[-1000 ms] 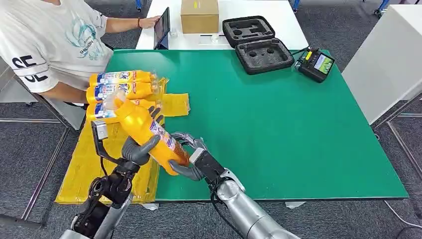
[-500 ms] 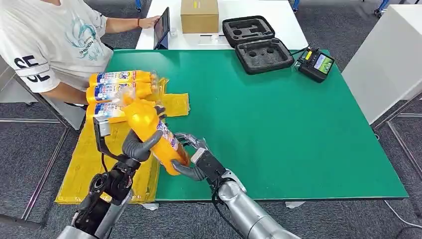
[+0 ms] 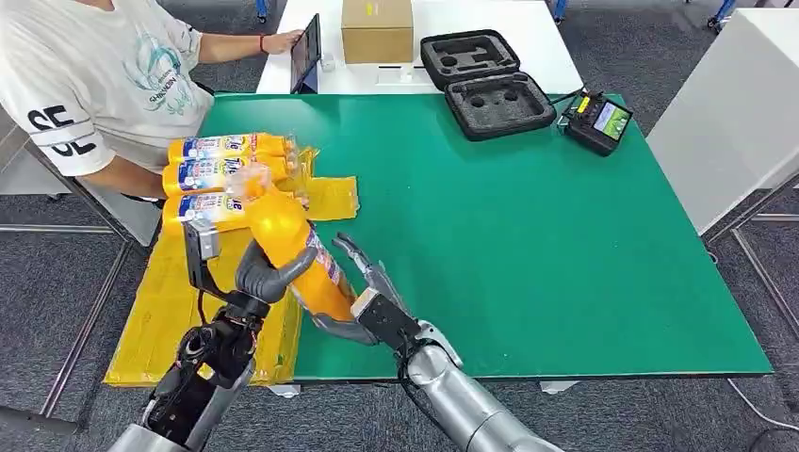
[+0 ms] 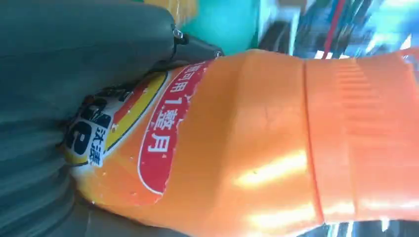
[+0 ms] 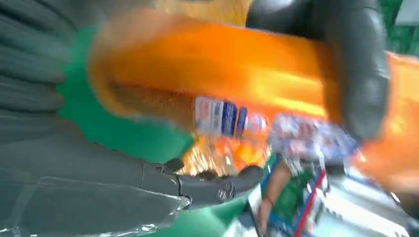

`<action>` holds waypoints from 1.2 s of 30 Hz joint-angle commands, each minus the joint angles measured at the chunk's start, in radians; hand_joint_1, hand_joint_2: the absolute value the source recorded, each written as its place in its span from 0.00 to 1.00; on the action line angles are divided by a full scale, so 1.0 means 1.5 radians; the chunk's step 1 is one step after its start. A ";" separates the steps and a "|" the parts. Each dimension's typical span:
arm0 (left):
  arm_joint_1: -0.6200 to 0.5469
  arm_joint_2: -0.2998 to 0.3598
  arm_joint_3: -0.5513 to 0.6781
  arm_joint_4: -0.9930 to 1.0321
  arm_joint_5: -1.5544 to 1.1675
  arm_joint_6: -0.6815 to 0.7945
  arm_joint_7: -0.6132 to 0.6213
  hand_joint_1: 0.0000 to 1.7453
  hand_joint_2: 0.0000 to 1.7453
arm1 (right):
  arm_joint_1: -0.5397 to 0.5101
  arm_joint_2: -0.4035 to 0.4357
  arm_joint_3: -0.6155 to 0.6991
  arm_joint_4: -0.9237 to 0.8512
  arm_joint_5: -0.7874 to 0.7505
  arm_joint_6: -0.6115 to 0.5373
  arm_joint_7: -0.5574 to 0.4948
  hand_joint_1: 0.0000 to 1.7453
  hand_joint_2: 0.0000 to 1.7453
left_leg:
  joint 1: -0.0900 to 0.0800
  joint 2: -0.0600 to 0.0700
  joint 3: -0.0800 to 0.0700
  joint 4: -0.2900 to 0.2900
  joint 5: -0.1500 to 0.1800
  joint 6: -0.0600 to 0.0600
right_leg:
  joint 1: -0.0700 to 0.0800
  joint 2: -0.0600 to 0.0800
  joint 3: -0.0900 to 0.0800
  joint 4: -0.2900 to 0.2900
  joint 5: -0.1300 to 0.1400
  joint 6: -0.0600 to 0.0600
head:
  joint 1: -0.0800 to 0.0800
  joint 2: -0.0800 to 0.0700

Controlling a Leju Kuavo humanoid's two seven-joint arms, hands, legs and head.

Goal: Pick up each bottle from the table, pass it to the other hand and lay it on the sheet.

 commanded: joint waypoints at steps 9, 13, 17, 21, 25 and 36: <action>-0.005 0.040 0.114 -0.039 -0.551 0.379 -0.109 1.00 1.00 | 0.156 -0.081 0.043 -0.574 0.096 -0.295 0.002 0.00 0.00 | 0.000 -0.001 0.001 0.001 -0.002 0.000 | 0.000 -0.001 0.002 0.001 -0.002 0.000 | 0.000 0.000; -0.063 0.100 0.068 0.029 -0.893 0.361 0.063 1.00 1.00 | 0.172 -0.074 0.043 -0.616 0.109 -0.295 0.002 0.00 1.00 | 0.001 -0.002 0.000 0.000 -0.001 -0.001 | 0.000 -0.001 0.001 0.000 -0.001 -0.001 | 0.000 0.000; -0.084 0.100 0.067 0.051 -0.936 0.344 0.087 1.00 1.00 | 0.164 -0.080 0.046 -0.610 0.093 -0.295 0.002 0.00 1.00 | 0.001 -0.003 0.001 0.000 -0.001 -0.001 | 0.001 -0.002 0.002 0.000 -0.001 -0.001 | 0.000 0.000; -0.111 0.124 0.014 0.117 -1.076 0.225 0.162 1.00 1.00 | 0.148 -0.090 0.061 -0.594 0.056 -0.295 0.002 0.00 1.00 | 0.001 -0.001 0.002 0.000 -0.001 -0.001 | 0.000 0.000 0.002 0.000 -0.001 -0.001 | 0.000 0.000; -0.146 0.121 -0.017 0.236 -1.111 0.139 0.155 1.00 1.00 | 0.121 -0.088 0.077 -0.553 0.041 -0.286 0.002 0.00 1.00 | 0.000 -0.001 0.003 -0.001 0.000 -0.001 | 0.000 0.000 0.002 -0.001 0.000 -0.001 | 0.000 0.000; -0.127 0.110 -0.030 0.306 -1.109 0.102 0.142 1.00 1.00 | 0.122 -0.083 0.071 -0.531 0.012 -0.258 0.002 0.00 1.00 | 0.000 0.001 0.002 -0.001 0.000 -0.001 | 0.000 0.001 0.001 -0.001 0.000 0.000 | 0.000 0.000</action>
